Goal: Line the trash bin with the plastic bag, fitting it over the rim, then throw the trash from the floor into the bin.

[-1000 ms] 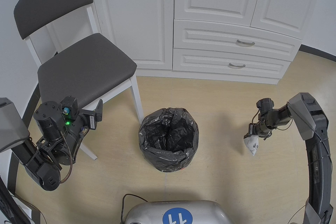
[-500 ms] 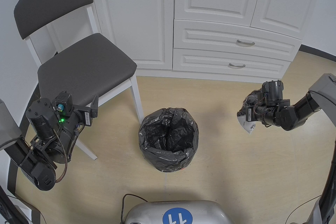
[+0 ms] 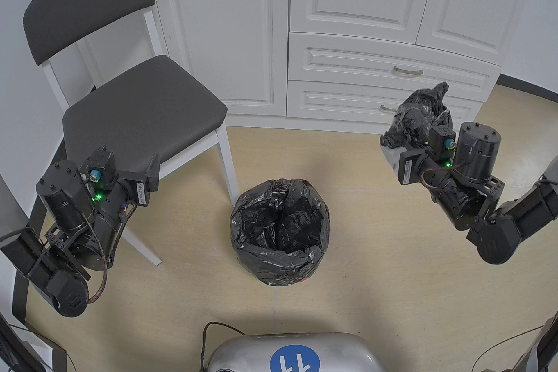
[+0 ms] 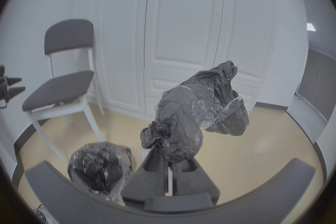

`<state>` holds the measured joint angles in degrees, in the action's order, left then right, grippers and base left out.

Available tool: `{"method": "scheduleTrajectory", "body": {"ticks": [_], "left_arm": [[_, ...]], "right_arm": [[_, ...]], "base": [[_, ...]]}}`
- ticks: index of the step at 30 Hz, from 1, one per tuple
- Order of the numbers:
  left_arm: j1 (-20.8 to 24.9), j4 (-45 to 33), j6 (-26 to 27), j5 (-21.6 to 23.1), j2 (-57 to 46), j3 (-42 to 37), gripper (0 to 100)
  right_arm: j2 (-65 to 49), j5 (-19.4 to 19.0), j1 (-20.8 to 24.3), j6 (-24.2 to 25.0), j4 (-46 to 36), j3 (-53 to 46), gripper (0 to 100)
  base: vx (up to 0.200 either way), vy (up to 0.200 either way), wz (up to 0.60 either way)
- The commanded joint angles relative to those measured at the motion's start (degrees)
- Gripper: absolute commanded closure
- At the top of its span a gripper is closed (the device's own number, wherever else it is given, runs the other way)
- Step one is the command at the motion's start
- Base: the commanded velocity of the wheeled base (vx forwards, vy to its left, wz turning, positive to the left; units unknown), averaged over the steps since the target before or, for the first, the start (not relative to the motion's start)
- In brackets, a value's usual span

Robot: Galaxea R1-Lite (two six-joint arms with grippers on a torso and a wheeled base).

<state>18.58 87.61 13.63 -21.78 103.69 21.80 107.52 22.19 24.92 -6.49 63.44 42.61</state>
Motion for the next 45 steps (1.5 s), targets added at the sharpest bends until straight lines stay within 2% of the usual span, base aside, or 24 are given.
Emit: {"method": "scheduleTrajectory", "body": {"ticks": [1, 6, 12, 19, 22, 25, 30, 32, 33, 36, 39, 45], "left_arm": [[0.0, 0.0, 0.1, 0.0, -1.0, -0.3, 0], [0.0, 0.0, 0.2, 0.0, -1.3, -0.3, 0], [-0.6, 0.0, 0.2, 0.0, -1.4, -0.1, 0], [-0.9, 0.0, 0.3, 0.1, -1.7, 0.0, 0], [-1.1, 0.0, 0.4, 0.1, -1.6, 0.1, 0], [-1.2, 0.0, 0.4, 0.1, -1.6, 0.2, 0], [-1.3, 0.0, 0.4, 0.1, -1.6, 0.2, 0], [-1.3, 0.0, 0.4, 0.2, -1.6, 0.2, 0], [-1.3, 0.0, 0.4, 0.2, -1.6, 0.3, 0], [-1.3, 0.0, 0.4, 0.1, -1.7, 0.3, 0], [-1.3, 0.0, 0.4, 0.2, -1.6, 0.3, 0], [-1.3, 0.0, 0.5, 0.2, -1.6, 0.3, 0]], "right_arm": [[1.5, 1.5, 6.3, -2.7, 9.5, -4.2, 100], [9.6, 3.8, 9.7, -3.0, 19.3, -1.1, 100], [19.8, 3.9, 12.8, -2.9, 26.6, 5.3, 100], [26.5, 4.0, 13.5, -2.5, 26.6, 11.3, 100], [32.3, 4.1, 13.9, 1.2, 26.6, 17.2, 100], [34.0, 4.1, 13.9, 3.0, 25.0, 19.3, 100], [34.2, 4.1, 14.8, 14.7, 13.6, 23.0, 100], [34.2, 4.1, 14.8, 15.5, 12.8, 23.1, 100], [34.1, 4.1, 15.1, 21.0, 6.6, 25.2, 100], [34.1, 4.0, 15.5, 26.4, 1.0, 27.4, 100], [34.8, 3.7, 15.9, 28.5, -1.6, 28.5, 100], [38.5, 3.5, 16.0, 29.1, -1.2, 31.0, 100]], "base": [[0.0, 0.0, 0.0], [0.0, 0.0, 0.0], [0.0, 0.0, 0.0], [0.0, 0.0, 0.0], [0.0, 0.0, 0.0], [0.0, 0.0, 0.0], [0.0, 0.0, 0.0], [0.0, 0.0, 0.0], [0.0, 0.0, 0.0], [0.0, 0.0, 0.0], [0.0, 0.0, 0.0], [0.0, 0.0, 0.0]]}}
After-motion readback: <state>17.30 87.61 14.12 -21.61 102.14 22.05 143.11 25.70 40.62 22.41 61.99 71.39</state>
